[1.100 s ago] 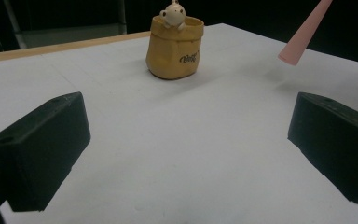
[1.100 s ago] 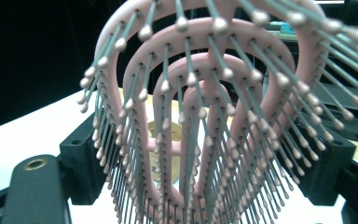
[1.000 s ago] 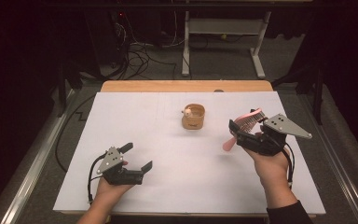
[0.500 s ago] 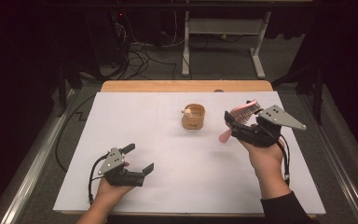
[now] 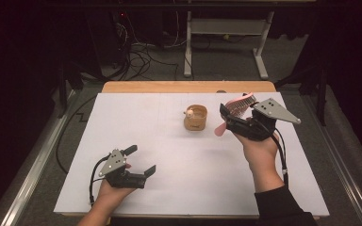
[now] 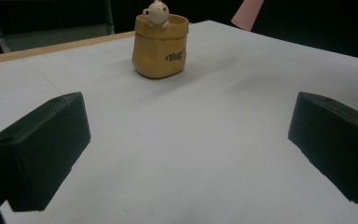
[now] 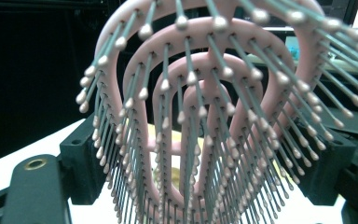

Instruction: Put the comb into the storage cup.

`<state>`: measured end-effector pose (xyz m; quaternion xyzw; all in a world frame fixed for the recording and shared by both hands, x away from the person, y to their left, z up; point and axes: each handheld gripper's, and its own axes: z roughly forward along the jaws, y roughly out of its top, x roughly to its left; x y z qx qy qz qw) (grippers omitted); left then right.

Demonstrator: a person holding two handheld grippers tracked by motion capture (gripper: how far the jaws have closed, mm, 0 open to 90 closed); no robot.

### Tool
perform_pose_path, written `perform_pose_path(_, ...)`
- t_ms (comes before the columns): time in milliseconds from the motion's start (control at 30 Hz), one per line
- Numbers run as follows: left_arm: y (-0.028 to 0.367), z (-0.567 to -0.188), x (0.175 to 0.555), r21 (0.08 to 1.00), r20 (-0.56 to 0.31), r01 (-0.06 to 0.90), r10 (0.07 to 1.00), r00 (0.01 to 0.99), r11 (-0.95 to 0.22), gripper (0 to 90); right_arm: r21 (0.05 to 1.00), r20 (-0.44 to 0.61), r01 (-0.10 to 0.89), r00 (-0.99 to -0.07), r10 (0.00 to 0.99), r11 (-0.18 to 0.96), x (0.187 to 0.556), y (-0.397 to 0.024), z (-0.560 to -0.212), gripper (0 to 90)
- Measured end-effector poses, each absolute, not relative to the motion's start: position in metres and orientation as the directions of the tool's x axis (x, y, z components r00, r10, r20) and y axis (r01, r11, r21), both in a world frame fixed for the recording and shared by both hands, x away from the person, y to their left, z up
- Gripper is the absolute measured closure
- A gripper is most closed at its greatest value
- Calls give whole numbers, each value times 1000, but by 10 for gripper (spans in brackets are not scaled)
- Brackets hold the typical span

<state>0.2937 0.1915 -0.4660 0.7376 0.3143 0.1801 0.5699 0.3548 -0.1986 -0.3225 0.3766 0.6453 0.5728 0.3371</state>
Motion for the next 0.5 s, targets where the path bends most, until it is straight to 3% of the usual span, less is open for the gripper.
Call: perform_pose_path(500,189,-467,294,953,-95,259,654,751,-159,0,996,-18,72,-487,873,60,375,-177,-310,202)
